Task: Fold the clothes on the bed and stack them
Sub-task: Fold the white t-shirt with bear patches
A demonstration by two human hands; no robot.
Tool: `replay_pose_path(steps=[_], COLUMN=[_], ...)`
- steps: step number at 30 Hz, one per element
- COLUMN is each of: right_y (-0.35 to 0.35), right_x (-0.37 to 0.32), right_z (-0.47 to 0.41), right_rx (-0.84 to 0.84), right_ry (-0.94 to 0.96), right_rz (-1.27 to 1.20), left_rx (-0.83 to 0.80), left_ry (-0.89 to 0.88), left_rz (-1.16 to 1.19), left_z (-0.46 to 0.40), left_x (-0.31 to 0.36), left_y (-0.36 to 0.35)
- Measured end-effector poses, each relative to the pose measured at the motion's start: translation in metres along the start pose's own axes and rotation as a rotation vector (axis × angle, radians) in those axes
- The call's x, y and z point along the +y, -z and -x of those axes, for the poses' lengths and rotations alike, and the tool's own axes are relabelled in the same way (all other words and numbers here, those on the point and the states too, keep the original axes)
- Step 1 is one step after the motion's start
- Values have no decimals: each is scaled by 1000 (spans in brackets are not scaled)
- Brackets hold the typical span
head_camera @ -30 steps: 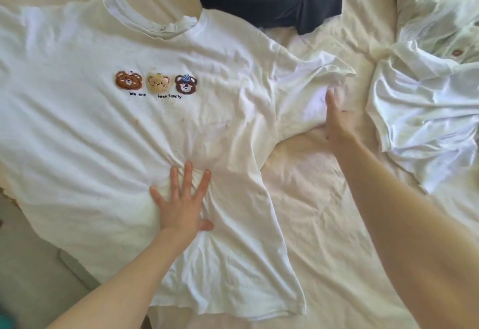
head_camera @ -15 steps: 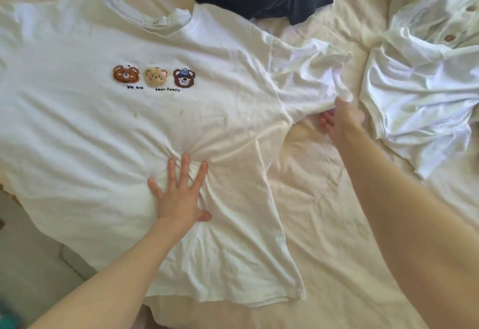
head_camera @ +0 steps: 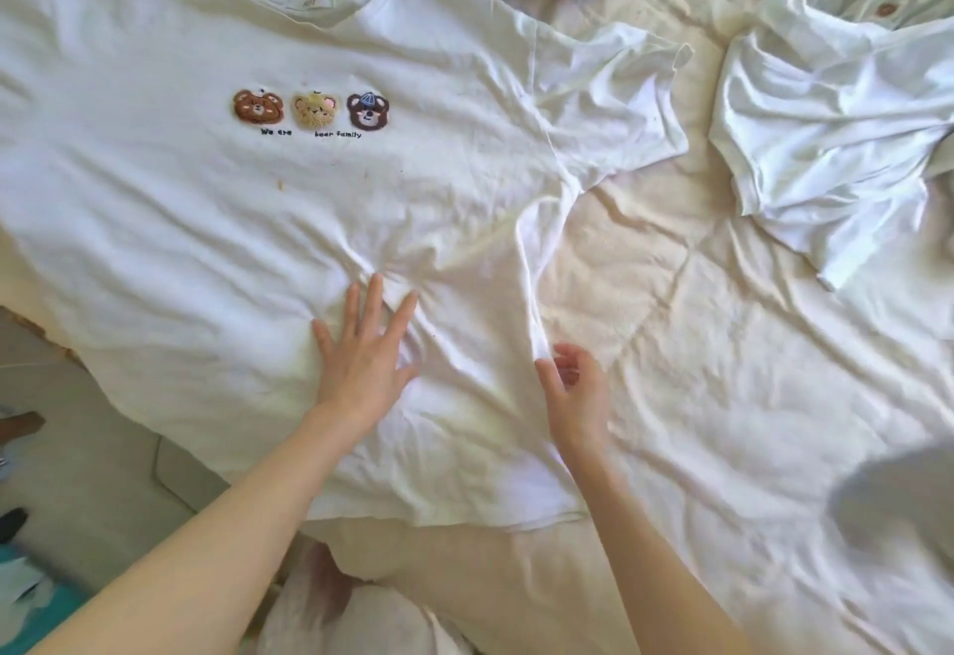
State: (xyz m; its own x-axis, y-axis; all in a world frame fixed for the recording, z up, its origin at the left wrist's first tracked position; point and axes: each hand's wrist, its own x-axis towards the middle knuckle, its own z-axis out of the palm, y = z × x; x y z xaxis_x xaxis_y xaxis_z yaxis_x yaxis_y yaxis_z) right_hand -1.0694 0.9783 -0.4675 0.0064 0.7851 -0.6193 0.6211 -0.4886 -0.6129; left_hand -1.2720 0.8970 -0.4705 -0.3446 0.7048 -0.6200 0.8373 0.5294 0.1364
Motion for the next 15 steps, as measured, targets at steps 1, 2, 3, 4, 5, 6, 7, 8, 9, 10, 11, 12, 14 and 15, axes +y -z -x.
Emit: replay_pose_path(steps=[1, 2, 3, 4, 5, 6, 7, 8, 9, 10, 11, 12, 14, 15], right_y=[3, 5, 8, 10, 11, 12, 11, 10, 9, 8, 7, 7, 8, 9], right_x=[8, 14, 20, 25, 30, 33, 36, 37, 38, 38, 36, 35, 34, 36], right_z=[6, 11, 16, 21, 25, 30, 35, 39, 43, 46, 49, 53, 59, 62], right_rx=[-7, -7, 4, 27, 59, 103, 150, 184, 203, 211, 214, 209, 155, 110], right_ry=[-2, -10, -23, -36, -40, -26, 11, 60, 105, 135, 165, 199, 302, 365], right_rz=[30, 51, 64, 69, 73, 97, 140, 187, 220, 239, 259, 288, 368, 407], left_rx=[54, 104, 143, 169, 192, 204, 197, 173, 137, 100, 79, 82, 138, 169], left_ry=[-12, -24, -38, -57, -88, -132, -188, -246, -290, -311, -310, -293, -258, -256], left_rz=[3, 2, -4, -10, -12, -16, -30, -57, -78, -78, -64, -48, -35, -38], left_z=[12, 24, 37, 49, 61, 72, 83, 93, 102, 109, 114, 116, 114, 112], left_x=[1, 3, 6, 10, 13, 17, 21, 25, 29, 33, 36, 39, 44, 45], left_y=[-4, -9, -14, -19, -25, -32, -39, -46, -51, -56, -60, -61, -58, -56])
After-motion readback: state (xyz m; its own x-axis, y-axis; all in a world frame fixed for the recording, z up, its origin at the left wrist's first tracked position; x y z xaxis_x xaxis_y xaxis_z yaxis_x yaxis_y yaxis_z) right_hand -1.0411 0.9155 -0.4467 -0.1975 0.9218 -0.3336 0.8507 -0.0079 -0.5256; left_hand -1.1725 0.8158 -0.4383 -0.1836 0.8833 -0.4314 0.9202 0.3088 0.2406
